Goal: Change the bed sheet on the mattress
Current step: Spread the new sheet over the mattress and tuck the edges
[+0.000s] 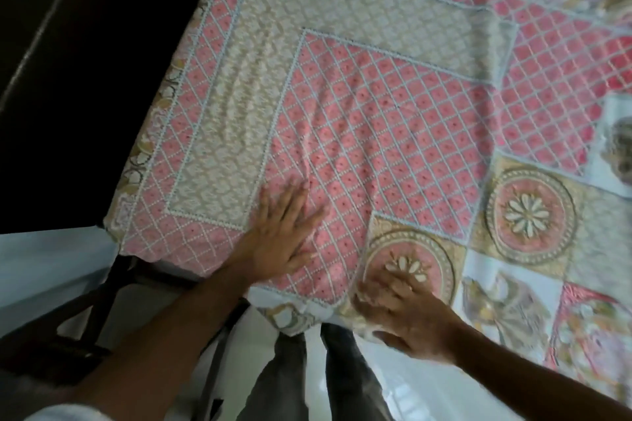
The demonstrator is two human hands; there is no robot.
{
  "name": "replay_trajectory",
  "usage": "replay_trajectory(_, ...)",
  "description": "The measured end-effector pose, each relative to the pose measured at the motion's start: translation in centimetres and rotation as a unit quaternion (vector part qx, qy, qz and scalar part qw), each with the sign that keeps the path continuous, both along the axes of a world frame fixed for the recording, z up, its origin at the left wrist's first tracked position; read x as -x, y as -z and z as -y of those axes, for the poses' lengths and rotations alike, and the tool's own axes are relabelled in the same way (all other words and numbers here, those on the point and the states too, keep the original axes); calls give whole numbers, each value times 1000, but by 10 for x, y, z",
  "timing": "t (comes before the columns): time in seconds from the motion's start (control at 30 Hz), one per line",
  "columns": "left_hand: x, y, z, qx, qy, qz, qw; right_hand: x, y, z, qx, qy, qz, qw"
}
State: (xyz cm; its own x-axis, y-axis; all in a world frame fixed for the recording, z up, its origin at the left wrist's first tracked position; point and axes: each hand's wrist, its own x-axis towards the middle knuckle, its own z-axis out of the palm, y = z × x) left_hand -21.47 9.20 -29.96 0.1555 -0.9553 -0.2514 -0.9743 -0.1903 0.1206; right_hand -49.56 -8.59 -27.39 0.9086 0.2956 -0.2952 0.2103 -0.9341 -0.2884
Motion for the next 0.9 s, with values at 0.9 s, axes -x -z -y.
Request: replay_trajectory(0.9, 203, -7, -13, -11, 5, -178, 984, 158, 2, -116, -427, 827, -162, 327)
